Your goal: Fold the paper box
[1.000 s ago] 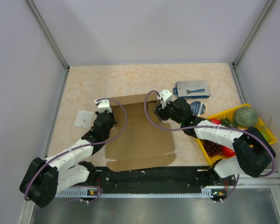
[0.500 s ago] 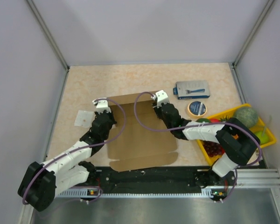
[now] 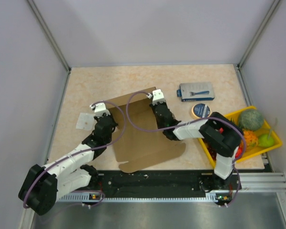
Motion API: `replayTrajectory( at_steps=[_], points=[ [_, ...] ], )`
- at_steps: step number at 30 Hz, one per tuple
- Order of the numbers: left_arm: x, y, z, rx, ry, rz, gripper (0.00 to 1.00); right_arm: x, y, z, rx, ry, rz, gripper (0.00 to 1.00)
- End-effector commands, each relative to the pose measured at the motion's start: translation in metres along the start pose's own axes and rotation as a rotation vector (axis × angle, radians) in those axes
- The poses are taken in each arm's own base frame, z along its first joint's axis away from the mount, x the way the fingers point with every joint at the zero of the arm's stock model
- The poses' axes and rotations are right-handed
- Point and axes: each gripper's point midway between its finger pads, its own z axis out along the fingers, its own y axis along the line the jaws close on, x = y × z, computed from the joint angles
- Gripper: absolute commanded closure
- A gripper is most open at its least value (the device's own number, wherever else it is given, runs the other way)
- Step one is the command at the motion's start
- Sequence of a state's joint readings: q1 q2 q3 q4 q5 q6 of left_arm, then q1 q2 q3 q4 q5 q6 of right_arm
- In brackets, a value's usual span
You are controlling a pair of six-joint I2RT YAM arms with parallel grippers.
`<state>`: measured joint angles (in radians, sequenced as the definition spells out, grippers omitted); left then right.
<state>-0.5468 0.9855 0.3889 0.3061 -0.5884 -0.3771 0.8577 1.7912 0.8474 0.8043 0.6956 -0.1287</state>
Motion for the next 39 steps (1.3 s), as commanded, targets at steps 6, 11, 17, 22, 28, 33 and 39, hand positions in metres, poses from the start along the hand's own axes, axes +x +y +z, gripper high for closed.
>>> replayTrajectory(
  at_steps=[6,11,17,22,28,33,39],
  points=[
    [0.000,0.015,0.004,-0.181,-0.002,-0.200,1.00,-0.005,-0.011,-0.003,0.212,-0.031,-0.015,1.00],
    [0.000,0.022,0.002,-0.211,-0.004,-0.178,1.00,-0.005,0.015,-0.018,-0.055,0.023,-0.028,0.38],
    [-0.005,0.026,0.003,-0.208,-0.037,-0.114,1.00,-0.004,0.002,-0.065,-0.193,0.074,0.023,0.18],
    [-0.005,0.029,0.002,-0.208,-0.043,-0.044,1.00,-0.001,-0.026,-0.088,-0.271,0.201,0.147,0.12],
    [-0.012,0.013,0.005,-0.120,-0.049,-0.013,1.00,-0.081,-0.053,-0.089,-0.370,0.302,0.449,0.12],
    [-0.007,0.012,0.005,-0.115,-0.033,-0.015,0.91,-0.181,-0.038,-0.075,-0.547,0.212,0.667,0.18],
    [-0.006,0.008,-0.005,-0.065,-0.001,-0.043,0.52,-0.223,0.022,-0.051,-0.889,0.241,0.799,0.62]
  ],
)
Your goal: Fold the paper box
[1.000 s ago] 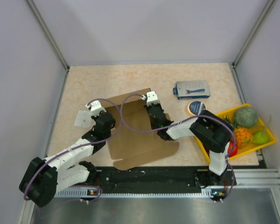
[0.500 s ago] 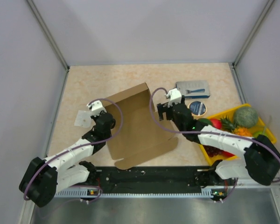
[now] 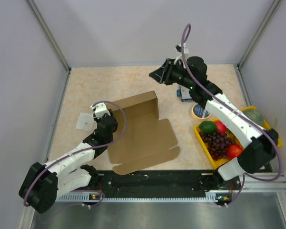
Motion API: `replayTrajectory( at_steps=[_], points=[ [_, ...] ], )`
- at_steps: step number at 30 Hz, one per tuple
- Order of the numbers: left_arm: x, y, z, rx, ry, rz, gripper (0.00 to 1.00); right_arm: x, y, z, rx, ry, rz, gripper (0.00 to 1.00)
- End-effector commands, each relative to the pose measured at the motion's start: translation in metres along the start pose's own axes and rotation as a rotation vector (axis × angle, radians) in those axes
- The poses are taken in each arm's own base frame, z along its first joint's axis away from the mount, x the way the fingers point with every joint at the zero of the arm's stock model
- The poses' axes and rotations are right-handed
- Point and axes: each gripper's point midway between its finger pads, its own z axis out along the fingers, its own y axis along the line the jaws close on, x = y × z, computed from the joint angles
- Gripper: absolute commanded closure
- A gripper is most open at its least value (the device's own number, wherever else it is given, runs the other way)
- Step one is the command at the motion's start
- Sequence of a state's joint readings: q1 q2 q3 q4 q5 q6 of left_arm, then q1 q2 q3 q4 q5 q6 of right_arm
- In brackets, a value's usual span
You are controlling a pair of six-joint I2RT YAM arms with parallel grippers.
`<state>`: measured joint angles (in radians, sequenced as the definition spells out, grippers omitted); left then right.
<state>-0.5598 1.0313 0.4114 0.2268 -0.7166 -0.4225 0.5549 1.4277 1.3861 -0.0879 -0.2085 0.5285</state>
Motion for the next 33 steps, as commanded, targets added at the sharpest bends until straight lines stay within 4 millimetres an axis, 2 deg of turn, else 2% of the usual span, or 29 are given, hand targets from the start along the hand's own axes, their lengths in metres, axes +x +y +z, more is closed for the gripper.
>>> replayTrajectory(
  at_steps=[1,2,3,5,6,7,8,9,10,12,14,15,16,17,18,19,20,21,22,24,26,28,29,30,33],
  points=[
    [-0.013,-0.010,-0.011,0.079,-0.014,-0.059,0.46,0.039,0.027,0.043,-0.245,0.223,0.203,0.74],
    [-0.019,-0.010,-0.017,0.098,-0.028,-0.081,0.38,0.037,0.028,0.049,-0.273,0.216,0.214,0.79],
    [-0.019,-0.008,-0.019,0.100,-0.032,-0.099,0.35,0.045,0.029,0.051,-0.295,0.243,0.233,0.84],
    [-0.020,-0.009,-0.027,0.128,-0.010,-0.119,0.26,0.050,0.032,0.055,-0.346,0.236,0.265,0.87],
    [-0.028,-0.018,-0.037,0.198,-0.012,-0.150,0.04,0.064,0.024,0.055,-0.337,0.260,0.287,0.87],
    [-0.029,-0.023,-0.043,0.238,0.002,-0.164,0.02,0.069,0.021,0.056,-0.336,0.268,0.303,0.88],
    [-0.018,-0.020,-0.049,0.244,0.054,-0.157,0.02,0.079,0.013,0.060,-0.329,0.285,0.316,0.89],
    [-0.027,-0.031,-0.063,0.321,0.068,-0.202,0.02,0.087,0.006,0.061,-0.332,0.298,0.328,0.89],
    [-0.028,-0.034,-0.070,0.354,0.083,-0.210,0.02,0.093,0.000,0.063,-0.323,0.307,0.343,0.93],
    [-0.041,-0.043,-0.091,0.455,0.100,-0.218,0.02,0.104,-0.017,0.064,-0.311,0.316,0.369,0.97],
    [-0.054,-0.045,-0.101,0.479,0.113,-0.213,0.05,0.114,-0.029,0.063,-0.285,0.330,0.378,0.98],
    [-0.075,-0.047,-0.110,0.496,0.103,-0.201,0.06,0.123,-0.035,0.061,-0.265,0.346,0.382,0.98],
    [-0.085,-0.048,-0.112,0.502,0.106,-0.197,0.06,0.132,-0.040,0.060,-0.249,0.367,0.376,0.98],
    [-0.089,-0.050,-0.108,0.483,0.133,-0.181,0.06,0.136,-0.042,0.059,-0.246,0.375,0.379,0.98],
    [-0.111,-0.050,-0.111,0.481,0.117,-0.179,0.04,0.145,-0.045,0.057,-0.243,0.393,0.392,0.98],
    [-0.120,-0.050,-0.107,0.491,0.129,-0.183,0.03,0.150,-0.049,0.057,-0.234,0.400,0.400,0.98],
    [-0.119,-0.052,-0.094,0.480,0.166,-0.175,0.02,0.153,-0.050,0.057,-0.226,0.405,0.398,0.98],
    [-0.130,-0.054,-0.091,0.504,0.161,-0.175,0.02,0.153,-0.052,0.057,-0.217,0.404,0.396,0.98],
    [-0.134,-0.042,-0.077,0.457,0.166,-0.193,0.02,0.151,-0.052,0.057,-0.213,0.401,0.387,0.98],
    [-0.125,-0.044,-0.059,0.460,0.222,-0.180,0.02,0.140,-0.044,0.055,-0.233,0.385,0.376,0.98],
    [-0.113,-0.034,-0.040,0.401,0.248,-0.162,0.04,0.119,-0.033,0.050,-0.253,0.349,0.340,0.97],
    [-0.097,-0.025,-0.028,0.371,0.259,-0.169,0.06,0.094,-0.022,0.048,-0.276,0.306,0.290,0.93],
    [-0.102,-0.028,-0.024,0.397,0.221,-0.179,0.07,0.084,-0.021,0.046,-0.273,0.295,0.287,0.91],
    [-0.091,-0.027,-0.021,0.414,0.241,-0.190,0.10,0.072,-0.017,0.046,-0.292,0.275,0.273,0.87],
    [-0.082,-0.023,-0.012,0.392,0.266,-0.199,0.16,0.064,-0.027,0.051,-0.292,0.270,0.284,0.84]
  ],
)
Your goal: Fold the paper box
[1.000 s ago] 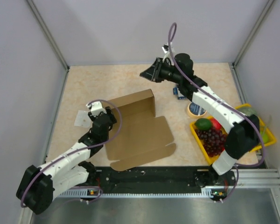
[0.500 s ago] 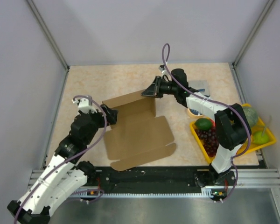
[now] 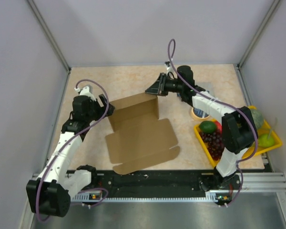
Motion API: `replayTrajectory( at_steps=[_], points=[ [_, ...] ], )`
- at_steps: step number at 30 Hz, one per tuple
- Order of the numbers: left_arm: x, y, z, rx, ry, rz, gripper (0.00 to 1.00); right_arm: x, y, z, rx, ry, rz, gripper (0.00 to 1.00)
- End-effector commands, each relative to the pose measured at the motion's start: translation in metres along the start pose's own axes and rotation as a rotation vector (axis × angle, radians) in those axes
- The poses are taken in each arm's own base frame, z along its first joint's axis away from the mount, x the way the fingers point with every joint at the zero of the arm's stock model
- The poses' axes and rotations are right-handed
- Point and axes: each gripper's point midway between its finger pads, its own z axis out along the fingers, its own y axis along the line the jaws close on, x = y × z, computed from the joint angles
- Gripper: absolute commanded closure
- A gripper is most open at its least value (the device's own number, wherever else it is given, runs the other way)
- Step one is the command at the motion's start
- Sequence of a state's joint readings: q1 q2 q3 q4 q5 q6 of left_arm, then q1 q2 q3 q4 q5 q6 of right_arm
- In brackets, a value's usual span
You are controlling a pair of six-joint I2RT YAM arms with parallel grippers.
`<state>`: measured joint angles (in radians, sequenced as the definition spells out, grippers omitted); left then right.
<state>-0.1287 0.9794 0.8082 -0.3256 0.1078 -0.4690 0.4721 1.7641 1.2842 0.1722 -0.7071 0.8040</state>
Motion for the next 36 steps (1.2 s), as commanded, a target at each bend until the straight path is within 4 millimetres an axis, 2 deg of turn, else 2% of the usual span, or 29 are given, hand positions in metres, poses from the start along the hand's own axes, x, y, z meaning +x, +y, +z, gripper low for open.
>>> replayTrajectory(
  at_steps=[1,4,5,8,10,11,12,13,14,15,16,17,19,20,22,23,25,26,28,29,30,31,33,36],
  points=[
    [-0.014,-0.006,0.007,0.068,-0.050,0.011,0.21,-0.046,0.029,-0.019,-0.060,-0.087,-0.102,0.84],
    [-0.004,-0.001,0.013,0.069,-0.030,0.015,0.32,-0.036,0.004,-0.013,-0.041,-0.071,-0.066,0.84],
    [0.000,0.002,0.016,0.064,-0.014,0.015,0.33,-0.028,-0.007,-0.011,-0.022,-0.058,-0.050,0.84],
    [0.009,0.007,0.018,0.057,0.004,0.020,0.35,-0.013,-0.023,-0.009,0.019,-0.036,-0.042,0.84],
    [0.008,0.007,0.016,0.055,-0.008,0.025,0.35,-0.006,-0.027,-0.020,0.091,-0.008,-0.072,0.82],
    [0.007,0.008,0.016,0.053,-0.011,0.028,0.34,-0.016,-0.027,-0.028,0.155,-0.048,-0.108,0.80],
    [0.005,0.007,0.015,0.053,-0.018,0.031,0.33,-0.019,-0.029,-0.037,0.212,-0.061,-0.132,0.64],
    [0.005,0.007,0.014,0.049,-0.017,0.032,0.32,-0.026,-0.019,-0.058,0.270,-0.093,-0.196,0.54],
    [0.003,0.007,0.013,0.049,-0.022,0.037,0.29,-0.024,-0.042,-0.079,0.440,-0.115,-0.178,0.43],
    [0.004,0.008,0.013,0.046,-0.019,0.036,0.28,-0.022,-0.051,-0.096,0.526,-0.129,-0.195,0.21],
    [0.003,0.007,0.011,0.050,-0.023,0.036,0.27,-0.027,-0.040,-0.122,0.577,-0.190,-0.221,0.13],
    [0.005,0.006,0.010,0.057,-0.024,0.037,0.25,-0.011,-0.068,-0.145,0.728,-0.186,-0.201,0.01],
    [0.003,0.004,0.006,0.071,-0.040,0.041,0.21,0.002,-0.065,-0.176,0.790,-0.202,-0.238,0.01],
    [0.003,0.002,0.005,0.081,-0.042,0.042,0.19,0.028,-0.082,-0.191,0.866,-0.151,-0.205,0.01],
    [0.000,-0.002,0.000,0.098,-0.054,0.041,0.14,0.059,-0.080,-0.197,0.834,-0.088,-0.144,0.01],
    [-0.002,-0.006,-0.002,0.110,-0.056,0.035,0.13,0.087,-0.081,-0.203,0.802,-0.055,-0.099,0.01],
    [-0.011,-0.014,-0.011,0.140,-0.086,0.038,0.10,0.129,-0.067,-0.194,0.654,0.014,0.030,0.01],
    [-0.018,-0.021,-0.016,0.158,-0.103,0.040,0.10,0.161,-0.075,-0.198,0.640,0.051,0.081,0.07],
    [-0.024,-0.035,-0.027,0.224,-0.115,0.055,0.10,0.183,-0.075,-0.199,0.614,0.053,0.141,0.18],
    [-0.031,-0.043,-0.032,0.253,-0.125,0.058,0.10,0.203,-0.078,-0.199,0.595,0.067,0.146,0.34],
    [-0.027,-0.054,-0.038,0.309,-0.100,0.057,0.11,0.206,-0.078,-0.195,0.572,0.053,0.161,0.34],
    [-0.029,-0.062,-0.044,0.347,-0.103,0.050,0.12,0.221,-0.088,-0.195,0.589,0.076,0.178,0.34],
    [-0.027,-0.076,-0.053,0.423,-0.085,0.063,0.12,0.237,-0.091,-0.191,0.596,0.110,0.184,0.34],
    [-0.019,-0.101,-0.072,0.539,-0.047,0.136,0.16,0.252,-0.107,-0.181,0.610,0.125,0.218,0.34]
  ],
)
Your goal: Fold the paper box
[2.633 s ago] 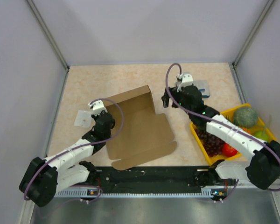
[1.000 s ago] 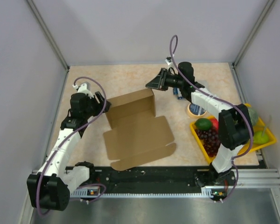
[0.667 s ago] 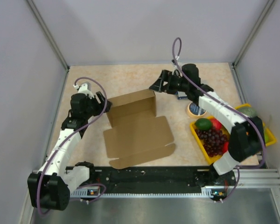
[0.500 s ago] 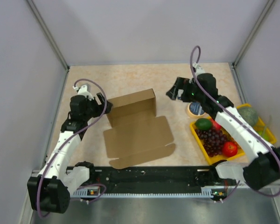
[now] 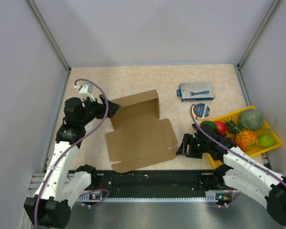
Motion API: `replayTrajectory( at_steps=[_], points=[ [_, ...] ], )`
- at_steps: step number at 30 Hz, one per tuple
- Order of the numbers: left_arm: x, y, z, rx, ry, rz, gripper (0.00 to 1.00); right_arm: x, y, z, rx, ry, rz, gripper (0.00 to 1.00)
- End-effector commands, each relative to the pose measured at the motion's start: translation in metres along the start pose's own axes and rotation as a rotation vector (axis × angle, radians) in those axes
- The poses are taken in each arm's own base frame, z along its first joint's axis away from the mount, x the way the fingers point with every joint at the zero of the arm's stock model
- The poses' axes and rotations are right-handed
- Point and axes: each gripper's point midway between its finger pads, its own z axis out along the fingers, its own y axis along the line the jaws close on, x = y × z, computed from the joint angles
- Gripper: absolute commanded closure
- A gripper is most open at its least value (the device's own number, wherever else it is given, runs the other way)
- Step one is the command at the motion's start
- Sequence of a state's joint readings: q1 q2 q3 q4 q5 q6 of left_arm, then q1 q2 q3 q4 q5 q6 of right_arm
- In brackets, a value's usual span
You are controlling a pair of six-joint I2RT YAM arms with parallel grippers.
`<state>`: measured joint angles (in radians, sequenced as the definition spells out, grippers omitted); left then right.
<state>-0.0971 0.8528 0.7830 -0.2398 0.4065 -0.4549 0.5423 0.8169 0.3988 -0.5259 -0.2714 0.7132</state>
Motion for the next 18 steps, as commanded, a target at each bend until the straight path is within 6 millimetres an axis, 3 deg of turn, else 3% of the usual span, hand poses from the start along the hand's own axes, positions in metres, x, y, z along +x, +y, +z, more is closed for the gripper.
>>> replayTrajectory(
  at_steps=[1,3,4,5,8,10,12,14,15,16,18],
  points=[
    [-0.010,-0.062,-0.020,0.245,0.014,0.120,0.17,-0.005,0.014,0.022,-0.073,-0.040,0.054,0.35],
    [0.000,-0.085,-0.029,0.313,0.032,0.190,0.18,-0.007,0.015,0.031,-0.088,-0.045,0.065,0.36],
    [0.006,-0.086,-0.028,0.304,0.031,0.235,0.18,-0.001,0.013,0.036,-0.094,-0.024,0.073,0.38],
    [0.020,-0.102,-0.031,0.357,0.058,0.268,0.18,-0.009,0.019,0.040,-0.124,-0.054,0.071,0.42],
    [0.056,-0.127,-0.035,0.468,0.114,0.326,0.18,-0.016,0.022,0.049,-0.143,-0.080,0.092,0.51],
    [0.081,-0.127,-0.031,0.473,0.149,0.380,0.16,-0.019,0.029,0.052,-0.180,-0.084,0.118,0.60],
    [0.106,-0.132,-0.025,0.449,0.169,0.461,0.13,-0.024,0.038,0.051,-0.213,-0.090,0.146,0.86],
    [0.134,-0.136,-0.023,0.428,0.212,0.581,0.12,-0.032,0.047,0.044,-0.209,-0.094,0.148,1.00],
    [0.152,-0.134,-0.016,0.409,0.264,0.630,0.11,-0.029,0.044,0.041,-0.180,-0.071,0.158,1.00],
    [0.170,-0.147,-0.021,0.445,0.297,0.699,0.09,-0.036,0.055,0.034,-0.193,-0.071,0.152,1.00],
    [0.201,-0.138,-0.012,0.377,0.386,0.826,0.02,-0.037,0.061,0.022,-0.194,-0.055,0.159,1.00]
  ],
)
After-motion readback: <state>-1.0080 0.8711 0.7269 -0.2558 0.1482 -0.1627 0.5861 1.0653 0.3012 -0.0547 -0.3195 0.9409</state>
